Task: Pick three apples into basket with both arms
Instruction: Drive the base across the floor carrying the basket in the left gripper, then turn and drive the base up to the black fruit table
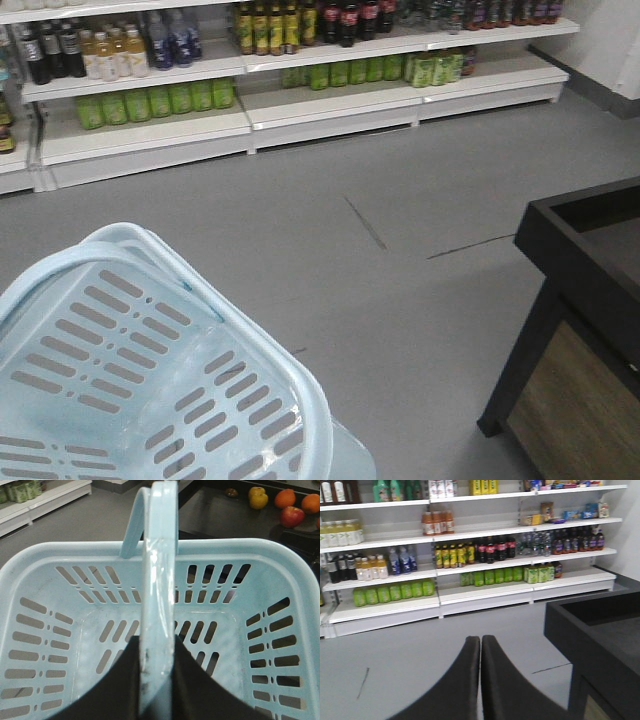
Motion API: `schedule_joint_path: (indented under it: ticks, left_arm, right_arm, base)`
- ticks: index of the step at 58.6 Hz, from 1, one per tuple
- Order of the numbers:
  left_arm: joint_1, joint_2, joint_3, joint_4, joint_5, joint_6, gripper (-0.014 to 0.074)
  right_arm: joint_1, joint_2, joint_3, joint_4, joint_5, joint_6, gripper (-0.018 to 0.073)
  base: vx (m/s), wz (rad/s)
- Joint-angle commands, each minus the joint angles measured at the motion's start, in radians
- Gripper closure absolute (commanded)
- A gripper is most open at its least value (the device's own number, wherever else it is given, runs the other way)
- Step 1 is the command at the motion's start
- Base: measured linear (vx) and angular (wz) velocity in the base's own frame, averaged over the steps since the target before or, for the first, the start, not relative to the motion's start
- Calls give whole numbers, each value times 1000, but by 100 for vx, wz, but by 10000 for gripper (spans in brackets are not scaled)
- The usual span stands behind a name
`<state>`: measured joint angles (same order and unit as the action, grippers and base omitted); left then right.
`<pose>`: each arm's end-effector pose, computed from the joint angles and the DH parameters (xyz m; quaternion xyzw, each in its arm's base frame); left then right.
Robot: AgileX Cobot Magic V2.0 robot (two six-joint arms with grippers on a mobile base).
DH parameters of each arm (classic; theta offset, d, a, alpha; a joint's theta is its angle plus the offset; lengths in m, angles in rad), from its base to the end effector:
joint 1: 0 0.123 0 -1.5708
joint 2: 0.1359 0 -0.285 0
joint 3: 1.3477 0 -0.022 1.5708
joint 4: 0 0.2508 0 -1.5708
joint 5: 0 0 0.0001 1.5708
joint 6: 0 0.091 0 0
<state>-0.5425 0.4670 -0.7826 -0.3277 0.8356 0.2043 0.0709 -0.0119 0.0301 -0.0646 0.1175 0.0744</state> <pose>0.0474 -0.0540 0.3682 0.2781 0.7837 -0.2480 0.4969 0.0567 0.0033 0.1930 -0.0193 0.7237 0.0252 0.6894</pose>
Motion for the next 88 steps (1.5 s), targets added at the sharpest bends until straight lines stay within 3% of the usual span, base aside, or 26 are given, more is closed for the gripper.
schedule_joint_path:
  ticks: [1, 46, 88]
  left_arm:
    - [-2, 5, -27, -25, -97, -11, 602]
    - [-2, 5, -27, -25, -97, -11, 602]
    - [-2, 6, -27, -25, -97, -11, 602]
  right_arm:
    - [-4, -11, 11, -8, -71, -7, 568]
    - [-4, -11, 11, -8, -71, -7, 568]
    - [-4, -11, 11, -8, -71, -7, 568]
  base:
    - [16, -62]
    - [13, -53]
    - [2, -20]
